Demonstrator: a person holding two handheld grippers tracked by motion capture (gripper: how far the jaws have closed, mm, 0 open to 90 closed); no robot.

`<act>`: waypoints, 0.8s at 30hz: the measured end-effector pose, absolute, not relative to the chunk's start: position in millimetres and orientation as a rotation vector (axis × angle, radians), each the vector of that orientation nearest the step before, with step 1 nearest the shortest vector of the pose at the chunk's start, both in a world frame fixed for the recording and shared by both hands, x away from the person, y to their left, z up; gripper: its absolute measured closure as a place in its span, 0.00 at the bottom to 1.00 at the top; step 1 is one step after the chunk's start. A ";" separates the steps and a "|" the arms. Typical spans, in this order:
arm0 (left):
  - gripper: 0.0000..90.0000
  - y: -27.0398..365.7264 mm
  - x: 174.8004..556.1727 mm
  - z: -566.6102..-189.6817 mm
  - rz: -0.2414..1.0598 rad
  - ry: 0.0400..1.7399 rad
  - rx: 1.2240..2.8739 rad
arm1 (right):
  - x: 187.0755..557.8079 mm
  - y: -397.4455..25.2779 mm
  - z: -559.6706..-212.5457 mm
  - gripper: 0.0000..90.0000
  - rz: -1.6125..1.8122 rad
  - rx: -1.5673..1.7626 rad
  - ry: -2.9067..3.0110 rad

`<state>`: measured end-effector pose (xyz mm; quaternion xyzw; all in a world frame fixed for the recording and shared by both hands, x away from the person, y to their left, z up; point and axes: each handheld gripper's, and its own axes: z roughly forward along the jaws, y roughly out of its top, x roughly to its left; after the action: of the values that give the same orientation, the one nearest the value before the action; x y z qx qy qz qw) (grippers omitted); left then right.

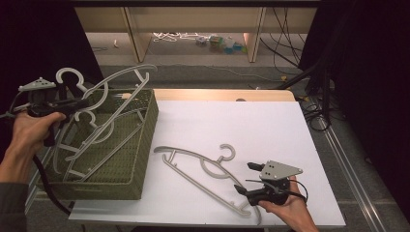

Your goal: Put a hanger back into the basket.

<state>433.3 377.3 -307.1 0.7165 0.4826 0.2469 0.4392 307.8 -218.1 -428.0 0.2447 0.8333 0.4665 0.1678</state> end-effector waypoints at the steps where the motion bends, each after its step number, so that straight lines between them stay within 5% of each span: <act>1: 0.91 378.2 434.8 -308.5 0.618 1.202 1.789 | 307.8 -218.1 -428.1 0.21 1.325 0.696 2.372; 24: 0.90 398.6 443.8 -345.2 0.742 1.197 1.978 | 308.9 -218.1 -429.4 0.22 1.325 0.684 2.386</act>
<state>443.8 398.6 -345.2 0.7633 0.4618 0.2864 0.3493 308.9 -218.1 -429.4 0.2398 0.8367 0.4645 0.1633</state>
